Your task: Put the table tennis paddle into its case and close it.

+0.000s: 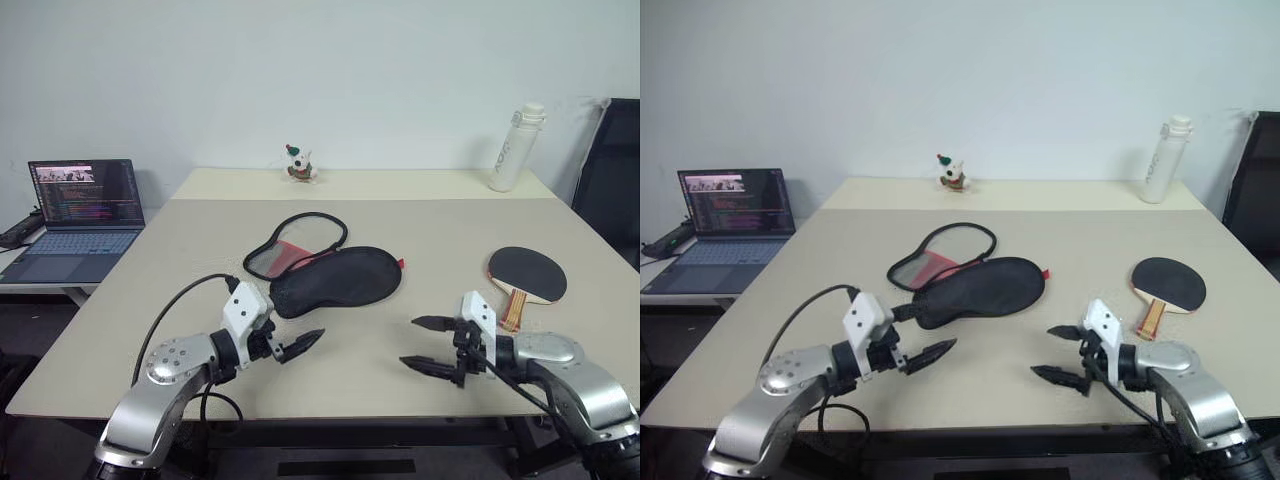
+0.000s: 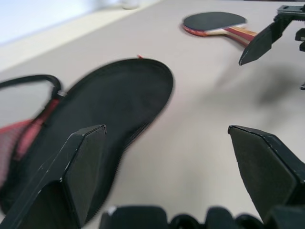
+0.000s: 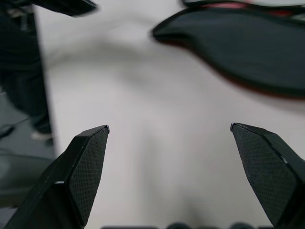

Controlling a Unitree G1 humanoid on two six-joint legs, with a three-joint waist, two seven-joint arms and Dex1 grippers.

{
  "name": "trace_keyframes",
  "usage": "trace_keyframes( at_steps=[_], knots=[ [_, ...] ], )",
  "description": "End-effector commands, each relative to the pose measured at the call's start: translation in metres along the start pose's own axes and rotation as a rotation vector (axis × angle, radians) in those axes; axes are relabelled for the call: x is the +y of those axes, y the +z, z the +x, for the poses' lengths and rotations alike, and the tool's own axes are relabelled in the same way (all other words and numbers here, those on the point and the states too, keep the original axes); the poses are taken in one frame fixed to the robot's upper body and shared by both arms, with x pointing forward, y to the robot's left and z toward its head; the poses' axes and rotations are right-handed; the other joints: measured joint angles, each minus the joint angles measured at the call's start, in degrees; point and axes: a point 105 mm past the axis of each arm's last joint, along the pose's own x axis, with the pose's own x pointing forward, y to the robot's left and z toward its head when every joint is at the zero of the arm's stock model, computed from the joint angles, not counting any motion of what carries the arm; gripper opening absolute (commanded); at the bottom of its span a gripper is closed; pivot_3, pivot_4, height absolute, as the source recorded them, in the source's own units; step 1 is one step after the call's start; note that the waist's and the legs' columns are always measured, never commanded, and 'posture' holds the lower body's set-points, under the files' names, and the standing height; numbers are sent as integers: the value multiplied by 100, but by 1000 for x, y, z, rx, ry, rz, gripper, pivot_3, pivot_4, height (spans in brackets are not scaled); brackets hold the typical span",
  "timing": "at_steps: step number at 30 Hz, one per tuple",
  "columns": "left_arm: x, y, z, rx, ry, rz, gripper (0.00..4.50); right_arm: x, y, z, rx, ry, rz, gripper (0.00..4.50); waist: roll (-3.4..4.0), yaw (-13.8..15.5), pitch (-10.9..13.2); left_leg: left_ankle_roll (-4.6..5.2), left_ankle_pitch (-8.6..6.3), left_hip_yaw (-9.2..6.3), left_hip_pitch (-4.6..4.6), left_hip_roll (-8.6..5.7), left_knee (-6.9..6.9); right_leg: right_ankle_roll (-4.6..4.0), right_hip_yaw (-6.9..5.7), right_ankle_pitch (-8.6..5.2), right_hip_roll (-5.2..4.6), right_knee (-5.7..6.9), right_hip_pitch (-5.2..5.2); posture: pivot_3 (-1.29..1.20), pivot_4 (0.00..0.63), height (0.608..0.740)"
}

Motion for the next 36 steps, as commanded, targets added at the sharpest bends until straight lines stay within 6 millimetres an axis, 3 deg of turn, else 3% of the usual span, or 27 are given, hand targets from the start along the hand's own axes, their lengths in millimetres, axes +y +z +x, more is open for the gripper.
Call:
trace_keyframes(
  at_steps=[1,8,17,30,36],
  knots=[
    [5,9,0,-39,10,29,4478,13,11,2,-8,39,-28,4485,0,8,0,0,0,-1,0,0,2,0,-1,0,0,0,0,0,150,740],
    [12,8,4,-56,7,35,4478,40,9,18,-17,87,-16,4485,-2,27,-1,0,0,0,0,0,5,-18,0,-10,-2,-2,1,0,150,740],
    [17,0,8,-48,-41,65,4478,32,22,19,-67,-2,3,4485,-2,46,-1,0,0,0,-1,-1,4,-16,-2,-9,-2,-2,1,0,150,740],
    [59,-19,48,69,-162,151,4478,13,53,-7,-128,-143,21,4485,-4,83,-2,0,0,0,-7,-11,2,1,-8,1,2,-6,-1,0,150,740],
    [59,-37,59,174,-277,237,4478,3,70,-3,-144,-203,27,4485,-4,63,-2,0,0,2,-6,-12,4,3,-8,3,9,-3,-3,0,150,740]
  ],
)
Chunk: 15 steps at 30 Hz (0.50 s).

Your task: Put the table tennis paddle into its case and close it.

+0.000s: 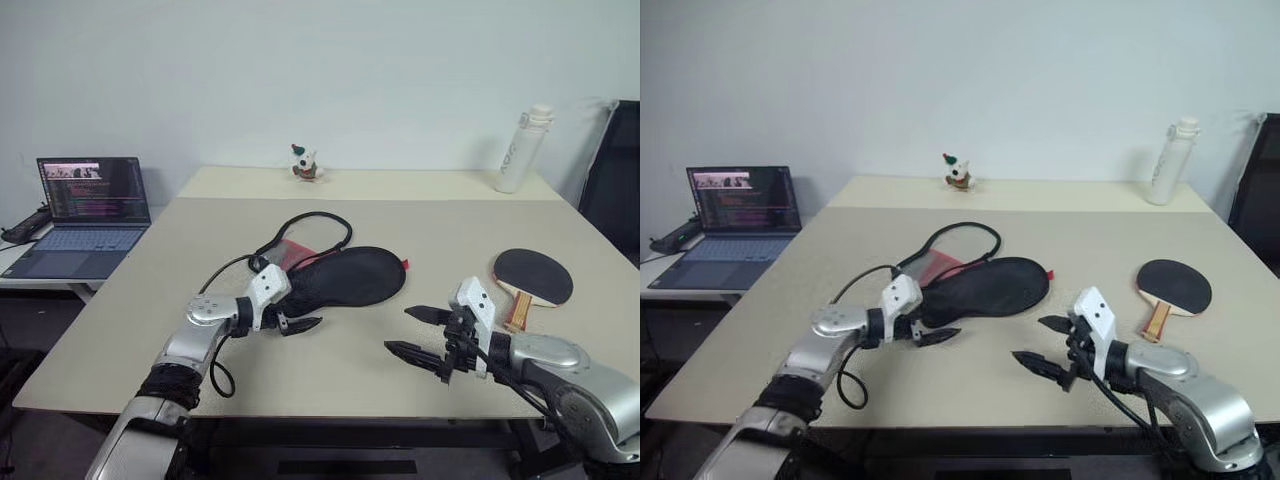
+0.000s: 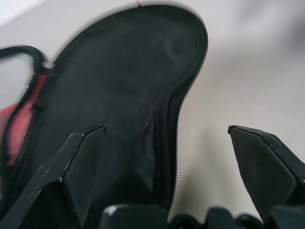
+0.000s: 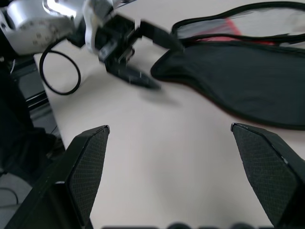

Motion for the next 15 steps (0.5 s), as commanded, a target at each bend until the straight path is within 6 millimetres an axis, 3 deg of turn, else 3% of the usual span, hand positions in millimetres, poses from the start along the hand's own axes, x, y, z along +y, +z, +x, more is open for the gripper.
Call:
trace_keyframes(
  at_steps=[1,8,15],
  knots=[
    [0,0,2,34,-72,68,4478,1,20,0,-59,-26,-44,4485,0,-1,0,0,0,0,0,0,-1,-1,0,0,5,0,-1,0,150,740],
    [1,-10,-2,63,-123,-26,4478,-7,22,-7,-82,-97,-56,4485,0,-6,0,1,-1,-4,-3,2,-8,-4,-1,-2,19,0,-5,0,150,740],
    [-1,2,-4,-21,-141,-168,2168,-25,26,-22,-106,-191,-54,4500,0,-13,0,1,0,-6,-1,6,-3,-3,-1,-2,24,8,-5,0,150,740]
  ],
)
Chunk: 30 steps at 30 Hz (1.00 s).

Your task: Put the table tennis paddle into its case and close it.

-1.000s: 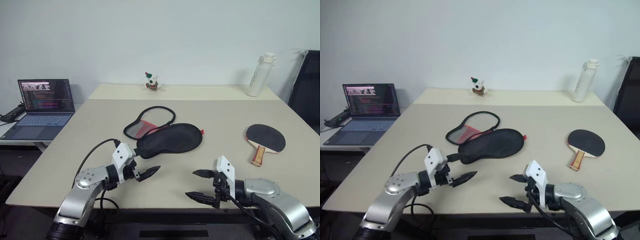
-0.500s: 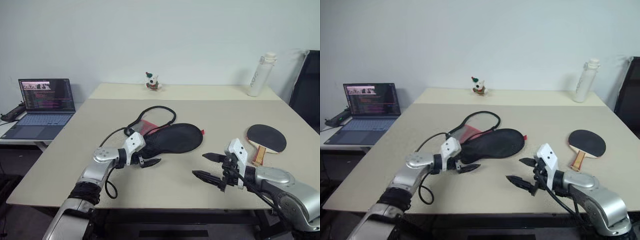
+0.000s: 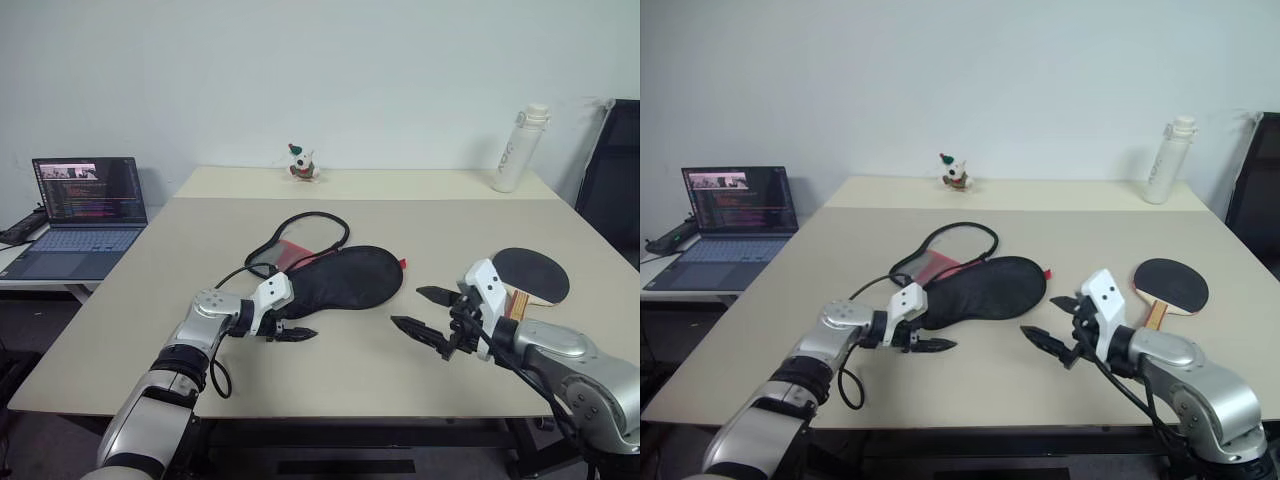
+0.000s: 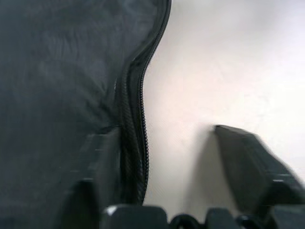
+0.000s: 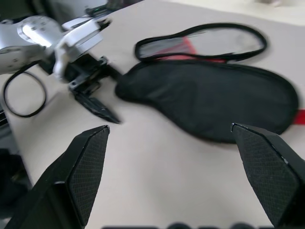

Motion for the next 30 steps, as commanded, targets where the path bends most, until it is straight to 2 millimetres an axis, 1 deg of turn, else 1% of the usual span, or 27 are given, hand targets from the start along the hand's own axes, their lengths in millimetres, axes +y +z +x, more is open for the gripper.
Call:
trace_keyframes(
  at_steps=[1,6,9,12,15,18,20,22,25,28,29,30],
  knots=[
    [-2,22,0,-109,-15,-51,1790,-10,15,-9,-56,-45,-35,4500,0,-7,0,0,0,-1,0,1,0,0,0,0,1,-1,0,0,150,740],
    [-8,44,9,-195,11,-108,25,-20,19,-14,-63,-81,-43,4500,0,-6,0,0,0,-2,-2,1,-1,0,2,0,0,-3,0,0,150,740],
    [-20,66,26,-263,20,-146,25,-28,21,-18,-64,-103,-49,4500,0,8,0,0,0,-4,-2,3,1,0,2,0,-3,-1,2,0,150,740],
    [-32,86,50,-315,24,-208,25,-33,21,-21,-55,-116,-54,4500,-1,16,0,0,0,-4,-1,2,8,2,4,1,-6,-2,6,0,150,740],
    [-40,101,76,-341,26,-253,25,-36,22,-23,-51,-125,-61,4500,0,20,0,0,0,-3,-1,-3,10,3,3,2,-5,-1,6,0,150,740],
    [-46,112,99,-338,32,-244,25,-36,25,-23,-49,-128,-66,4500,-1,18,0,0,0,-2,-1,-5,10,3,3,2,0,-1,6,0,150,740],
    [-47,117,103,-334,29,-205,25,-35,26,-24,-46,-130,-72,4500,-1,4,1,0,0,-2,0,-3,9,3,3,2,4,-1,6,0,150,740],
    [-45,115,96,-320,18,-132,25,-33,27,-25,-42,-129,-73,4500,-1,-15,0,0,0,-1,2,2,6,3,5,2,11,-1,5,0,150,740],
    [-40,111,84,-310,10,-82,564,-32,25,-27,-33,-131,-69,4500,1,-58,1,0,0,-2,6,11,-2,0,6,0,22,0,2,0,150,740],
    [-37,100,58,-267,-22,40,1584,-30,20,-28,-20,-134,-54,4500,1,-61,1,0,0,-4,6,11,-3,-2,5,-1,23,0,2,0,150,740],
    [-36,94,48,-248,-37,66,2000,-29,18,-28,-17,-131,-49,4500,1,-67,1,0,0,-2,5,10,-3,-2,7,-1,22,-2,1,0,150,740],
    [-35,89,40,-237,-50,78,2312,-28,17,-28,-15,-128,-46,4500,1,-76,1,0,0,-1,4,10,-4,-3,8,-1,21,-3,1,0,150,740]
  ],
)
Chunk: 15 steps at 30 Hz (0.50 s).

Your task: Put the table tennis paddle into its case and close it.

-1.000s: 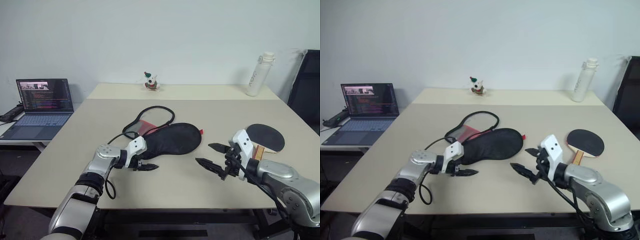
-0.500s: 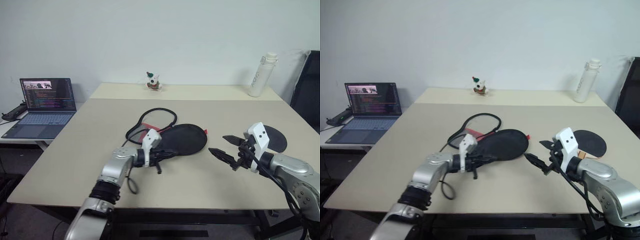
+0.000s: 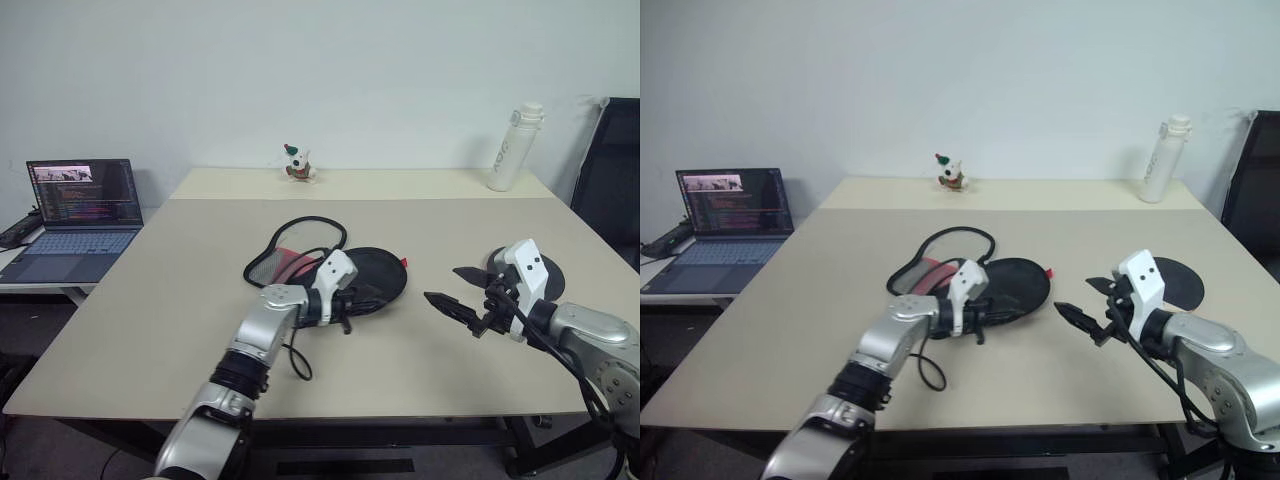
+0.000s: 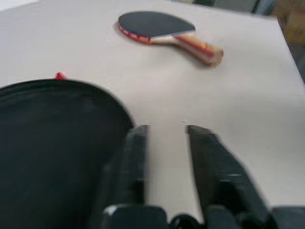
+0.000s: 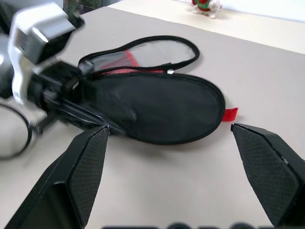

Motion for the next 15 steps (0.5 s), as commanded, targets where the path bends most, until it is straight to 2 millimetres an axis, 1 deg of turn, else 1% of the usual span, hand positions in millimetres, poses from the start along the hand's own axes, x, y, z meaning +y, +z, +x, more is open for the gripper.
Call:
trace_keyframes(
  at_steps=[1,3,5,6,7,11,15],
  knots=[
    [-2,4,-24,0,-66,84,2633,2,8,-5,-26,-6,-26,4500,1,-11,0,0,0,1,0,-1,-1,-1,2,0,-2,-1,0,0,150,740],
    [-1,0,-32,11,-78,80,3301,3,7,-5,-24,-4,-25,4500,1,-9,0,0,0,1,0,-2,0,-3,2,0,-5,-1,0,0,150,740],
    [5,-18,-52,91,-79,89,3920,2,5,-4,-22,-2,-22,4500,0,14,0,0,0,-1,-2,-4,4,-4,1,1,-6,-1,1,0,150,740],
    [8,-26,-60,121,-71,84,4328,2,4,-4,-21,0,-20,4500,0,15,0,0,0,-1,-2,-3,5,-5,-1,1,-7,-1,1,0,150,740],
    [14,-33,-67,155,-43,92,4488,2,4,-3,-21,3,-18,4500,0,15,0,0,0,-1,-2,-3,5,-6,0,1,-6,-1,2,0,150,740],
    [29,-50,-76,235,22,138,4488,2,1,-2,-21,11,-14,4500,0,38,0,0,0,-2,-1,-2,3,-8,-3,0,-6,-1,1,0,150,740],
    [33,-58,-71,257,32,156,4488,2,-1,-2,-21,15,-15,4500,0,81,0,0,0,-2,-6,-3,4,-7,-3,1,-7,-5,1,0,150,740]
  ],
)
